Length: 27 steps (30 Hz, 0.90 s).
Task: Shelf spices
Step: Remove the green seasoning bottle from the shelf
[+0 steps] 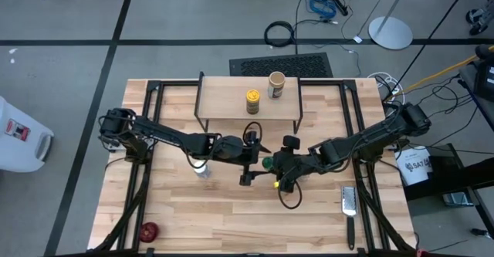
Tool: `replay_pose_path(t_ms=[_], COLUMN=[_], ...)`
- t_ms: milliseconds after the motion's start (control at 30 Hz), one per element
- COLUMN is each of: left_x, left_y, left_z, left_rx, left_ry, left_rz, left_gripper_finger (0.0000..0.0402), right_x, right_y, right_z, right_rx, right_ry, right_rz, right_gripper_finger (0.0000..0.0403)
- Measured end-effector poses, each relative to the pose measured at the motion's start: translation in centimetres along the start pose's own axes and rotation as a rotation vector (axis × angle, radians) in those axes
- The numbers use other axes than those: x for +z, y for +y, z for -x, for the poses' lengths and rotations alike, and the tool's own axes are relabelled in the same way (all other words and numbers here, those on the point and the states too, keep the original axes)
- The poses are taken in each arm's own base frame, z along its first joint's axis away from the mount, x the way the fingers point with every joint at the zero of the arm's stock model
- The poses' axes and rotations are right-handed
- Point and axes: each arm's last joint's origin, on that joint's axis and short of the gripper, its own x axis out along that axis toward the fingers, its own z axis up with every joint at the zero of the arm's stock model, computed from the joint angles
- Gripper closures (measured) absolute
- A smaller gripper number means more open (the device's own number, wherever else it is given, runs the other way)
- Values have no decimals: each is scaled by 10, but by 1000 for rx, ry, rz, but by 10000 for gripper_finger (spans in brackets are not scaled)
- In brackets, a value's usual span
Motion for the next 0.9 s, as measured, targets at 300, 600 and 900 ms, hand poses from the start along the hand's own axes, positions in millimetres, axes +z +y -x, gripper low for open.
replay_pose_path(t_ms=[300,600,900], left_x=[-4,-1,-1], left_y=[-1,-1,-1], left_z=[-5,-5,-5], left_rx=[-9,-8,-8], left_ry=[-4,-28,-26], left_rz=[-24,-26,-39], left_gripper_finger=[109,175,191], right_x=[0,0,0], right_y=[0,0,0], right_z=[0,0,0], right_rx=[0,0,-1], right_ry=[0,0,1], right_rz=[3,2,0], right_gripper_finger=[210,210,208])
